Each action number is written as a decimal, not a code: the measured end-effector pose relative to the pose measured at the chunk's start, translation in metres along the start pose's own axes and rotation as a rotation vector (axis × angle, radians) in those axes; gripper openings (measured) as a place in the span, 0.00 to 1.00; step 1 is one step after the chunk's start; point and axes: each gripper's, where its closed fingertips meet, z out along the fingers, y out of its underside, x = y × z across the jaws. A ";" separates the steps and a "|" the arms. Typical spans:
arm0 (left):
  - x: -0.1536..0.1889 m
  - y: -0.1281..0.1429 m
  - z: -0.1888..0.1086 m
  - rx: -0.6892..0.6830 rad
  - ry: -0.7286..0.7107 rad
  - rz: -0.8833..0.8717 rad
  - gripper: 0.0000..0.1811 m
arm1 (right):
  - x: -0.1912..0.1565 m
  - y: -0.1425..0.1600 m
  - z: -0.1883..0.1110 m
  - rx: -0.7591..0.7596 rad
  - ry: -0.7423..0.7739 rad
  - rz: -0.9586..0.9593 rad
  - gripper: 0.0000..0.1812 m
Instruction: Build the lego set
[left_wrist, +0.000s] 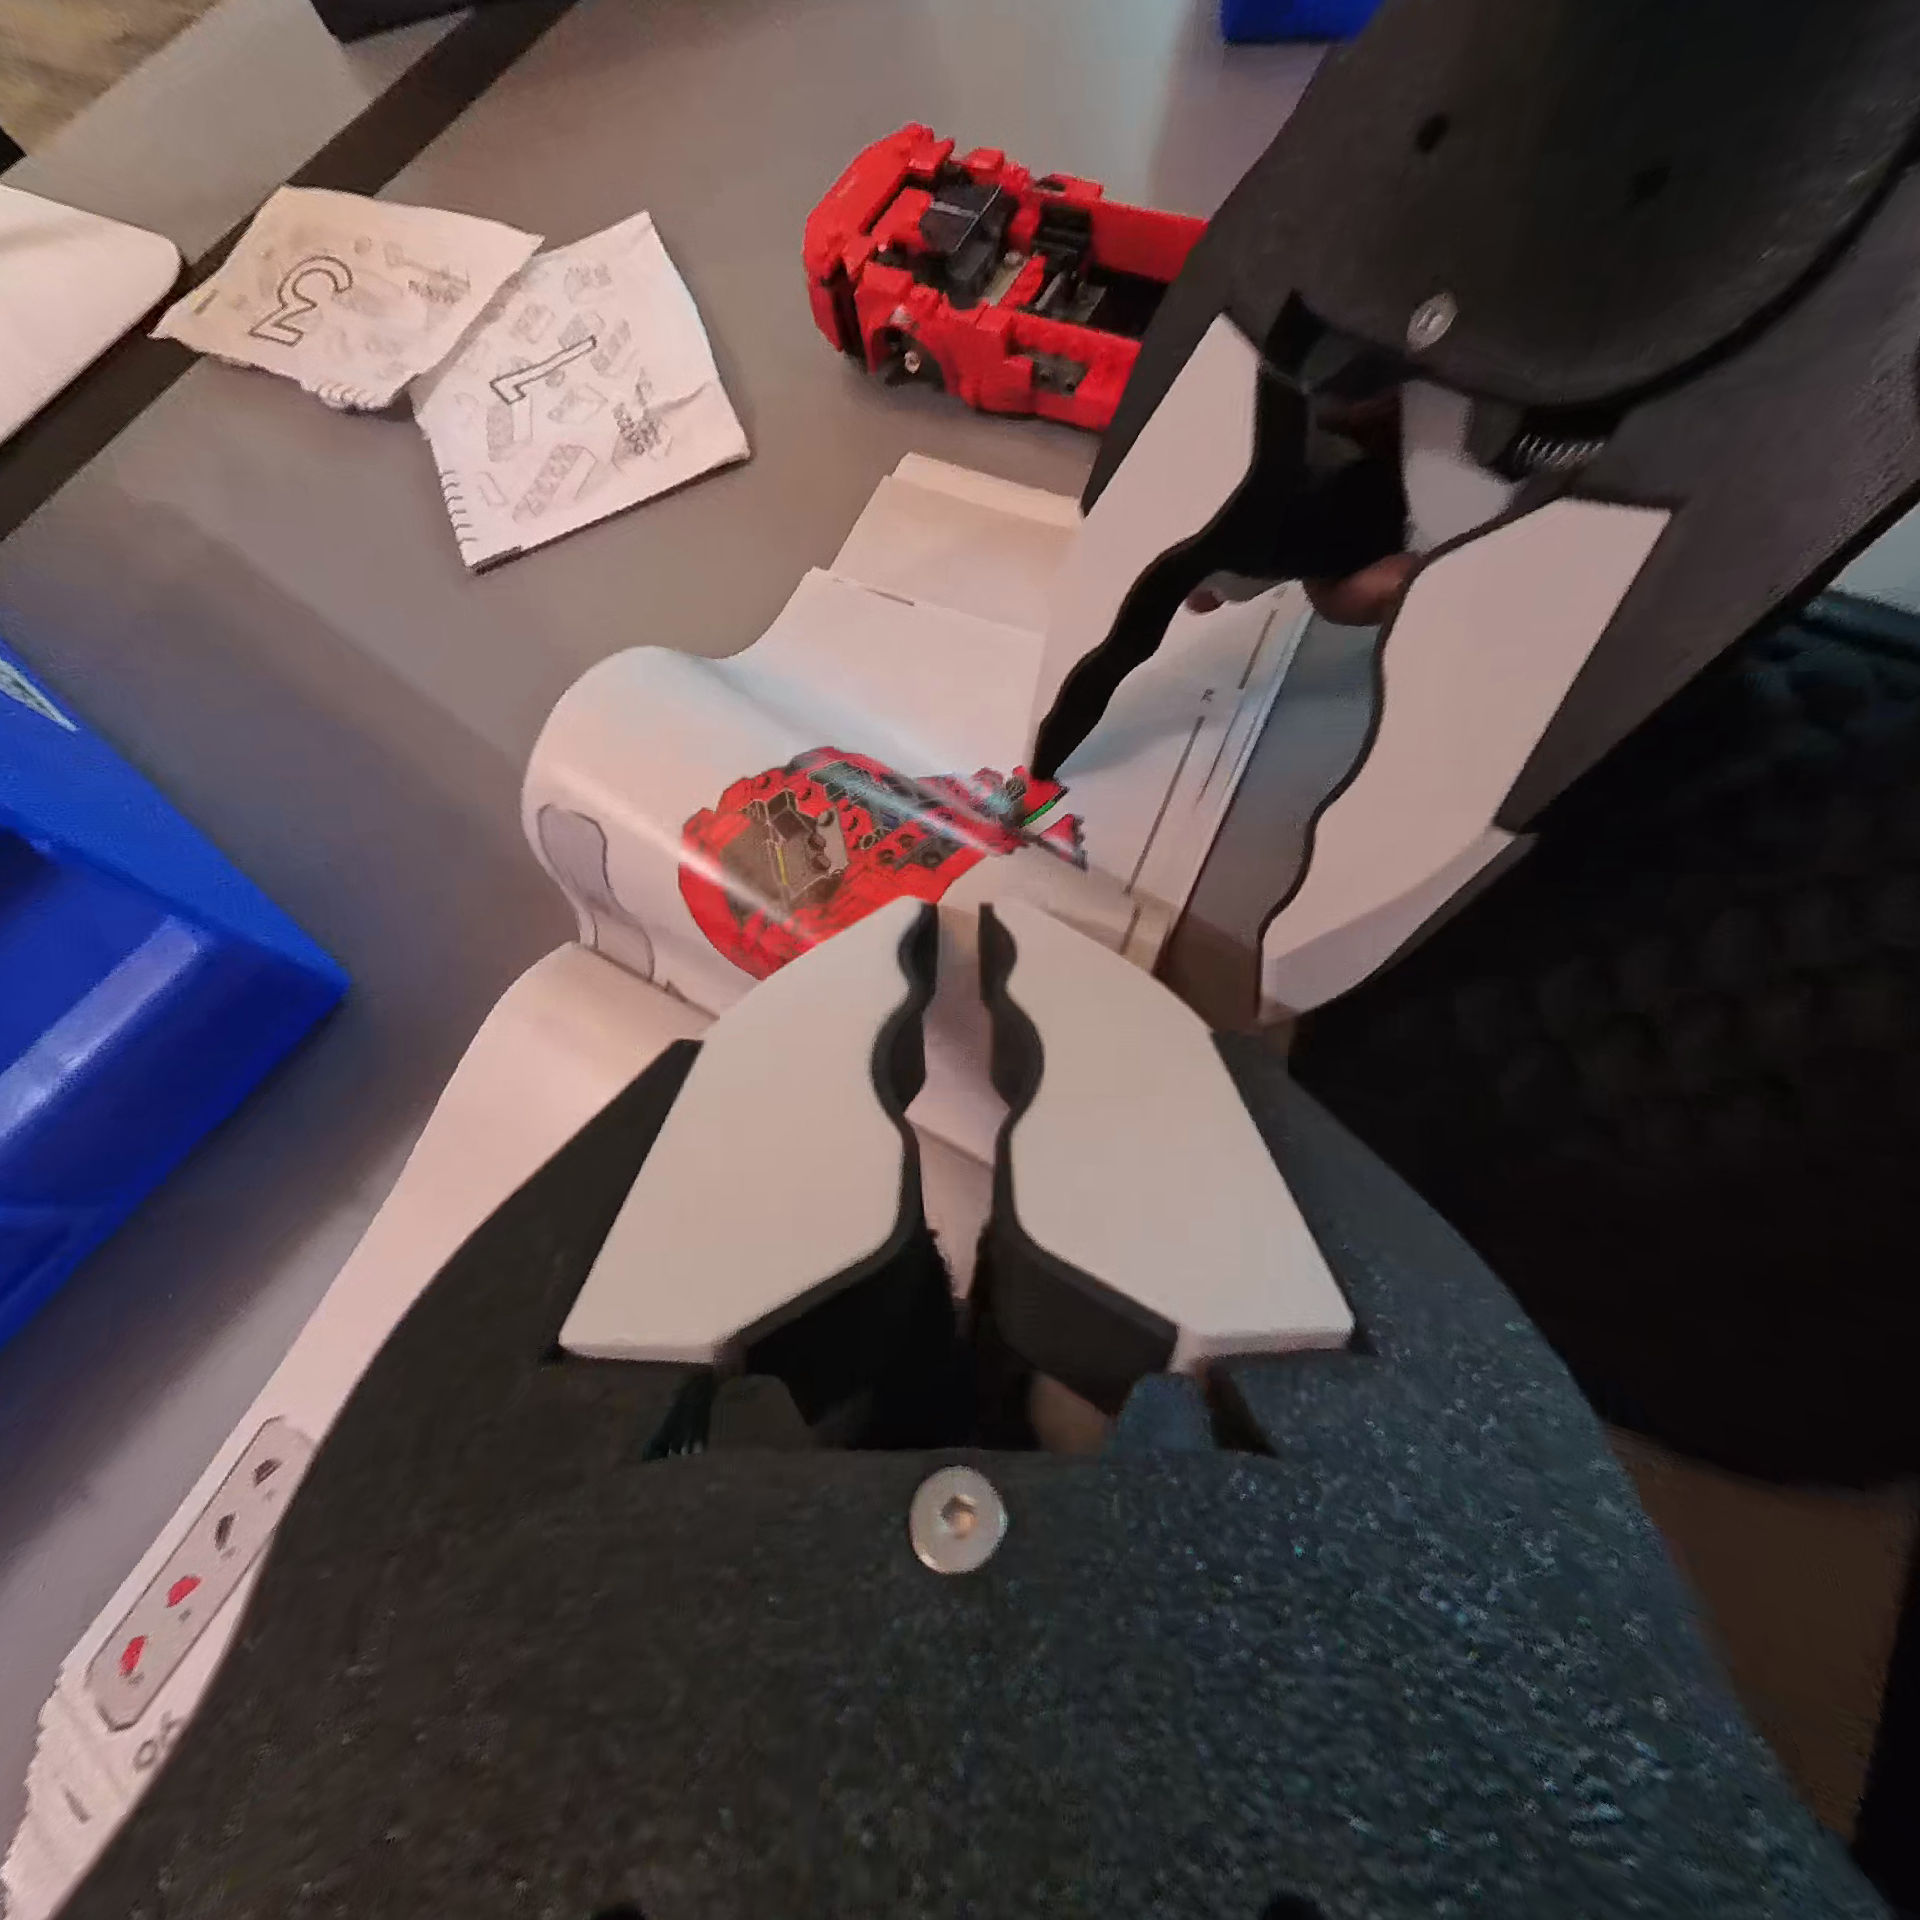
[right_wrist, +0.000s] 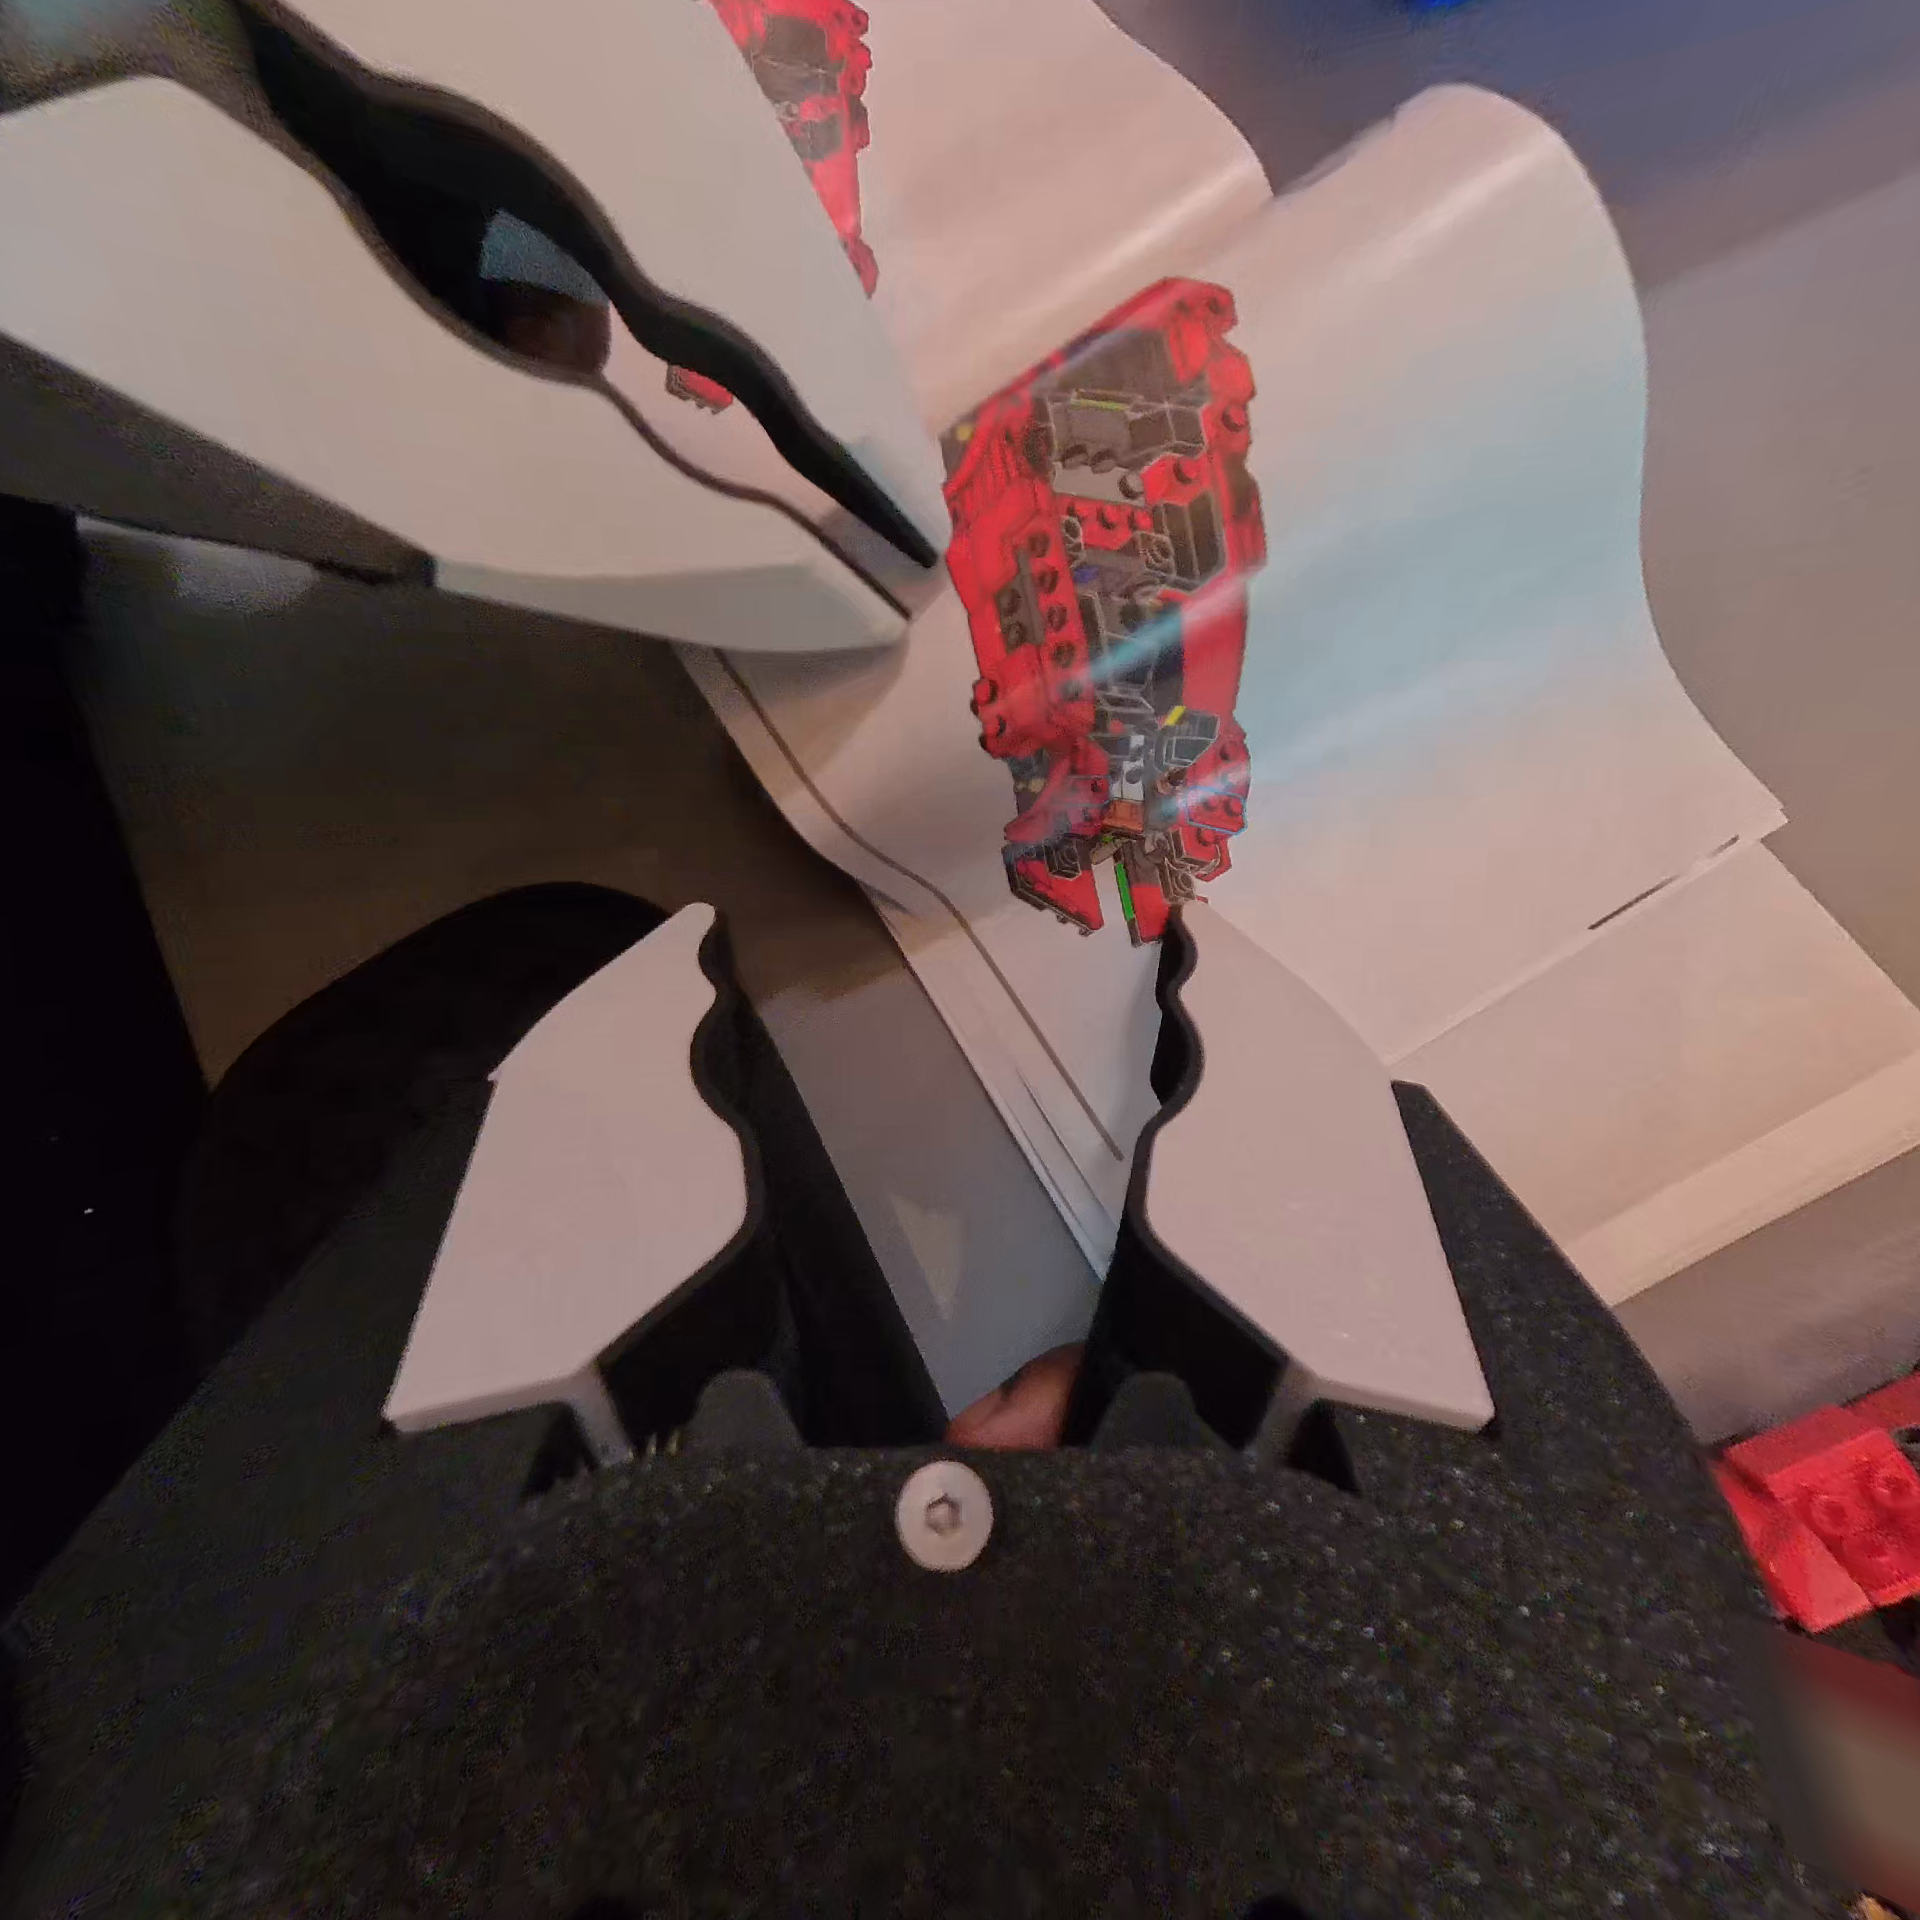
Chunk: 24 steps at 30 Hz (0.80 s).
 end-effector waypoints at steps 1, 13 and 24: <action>-0.002 0.003 0.000 -0.012 -0.006 0.004 0.03 | 0.000 0.000 0.000 0.002 -0.003 0.001 0.43; -0.024 0.030 0.021 -0.252 -0.186 -0.036 0.43 | -0.002 0.003 -0.005 0.027 -0.036 0.003 0.41; -0.035 0.041 0.002 -0.177 -0.176 -0.095 0.33 | 0.035 0.028 -0.030 0.072 0.034 0.217 0.12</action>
